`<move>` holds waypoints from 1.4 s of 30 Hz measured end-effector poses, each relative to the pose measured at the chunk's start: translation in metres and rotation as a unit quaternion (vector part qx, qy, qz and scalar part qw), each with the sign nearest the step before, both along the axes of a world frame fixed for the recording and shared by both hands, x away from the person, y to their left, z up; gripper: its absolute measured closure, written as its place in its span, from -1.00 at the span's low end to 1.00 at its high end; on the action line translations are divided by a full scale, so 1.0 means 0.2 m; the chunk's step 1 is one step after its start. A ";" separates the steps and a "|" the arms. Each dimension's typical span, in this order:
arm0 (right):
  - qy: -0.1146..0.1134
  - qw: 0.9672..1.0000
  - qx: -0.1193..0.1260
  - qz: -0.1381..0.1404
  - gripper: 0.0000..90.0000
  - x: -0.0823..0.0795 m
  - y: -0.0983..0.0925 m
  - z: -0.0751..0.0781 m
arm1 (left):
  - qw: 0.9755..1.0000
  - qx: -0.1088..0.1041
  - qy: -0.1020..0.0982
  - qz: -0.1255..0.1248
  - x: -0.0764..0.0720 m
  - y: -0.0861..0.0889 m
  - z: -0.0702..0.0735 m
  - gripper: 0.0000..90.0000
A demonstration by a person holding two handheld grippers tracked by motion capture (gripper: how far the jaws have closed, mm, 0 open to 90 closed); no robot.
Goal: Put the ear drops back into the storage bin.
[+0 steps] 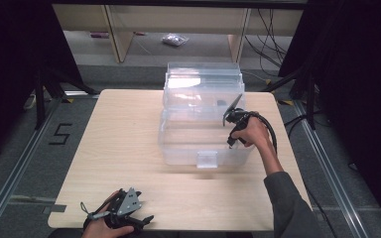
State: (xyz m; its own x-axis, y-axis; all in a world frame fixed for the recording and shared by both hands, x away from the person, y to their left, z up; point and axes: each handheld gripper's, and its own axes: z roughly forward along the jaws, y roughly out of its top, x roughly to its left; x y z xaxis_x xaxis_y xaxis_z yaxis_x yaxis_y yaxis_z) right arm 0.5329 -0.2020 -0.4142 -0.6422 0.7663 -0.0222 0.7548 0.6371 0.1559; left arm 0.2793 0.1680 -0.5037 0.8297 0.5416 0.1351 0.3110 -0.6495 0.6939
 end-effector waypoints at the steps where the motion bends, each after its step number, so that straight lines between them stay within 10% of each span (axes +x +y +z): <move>1: -0.013 1.000 0.004 0.016 -0.07 0.00 -0.01 0.00 | 1.000 -0.001 0.000 0.000 0.00 0.00 0.00 -0.65; 42: -0.111 0.989 0.099 0.026 -0.40 -0.32 -0.10 0.28 | 1.000 0.001 0.000 0.001 0.00 0.00 0.00 -0.65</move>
State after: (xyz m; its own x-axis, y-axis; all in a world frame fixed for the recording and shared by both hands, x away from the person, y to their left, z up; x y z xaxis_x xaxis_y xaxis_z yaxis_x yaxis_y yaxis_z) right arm 0.4695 -0.2226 -0.3576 -0.6764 0.7363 -0.0184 0.6560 0.6136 0.4394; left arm 0.2790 0.1674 -0.5036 0.8286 0.5431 0.1359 0.3130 -0.6507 0.6919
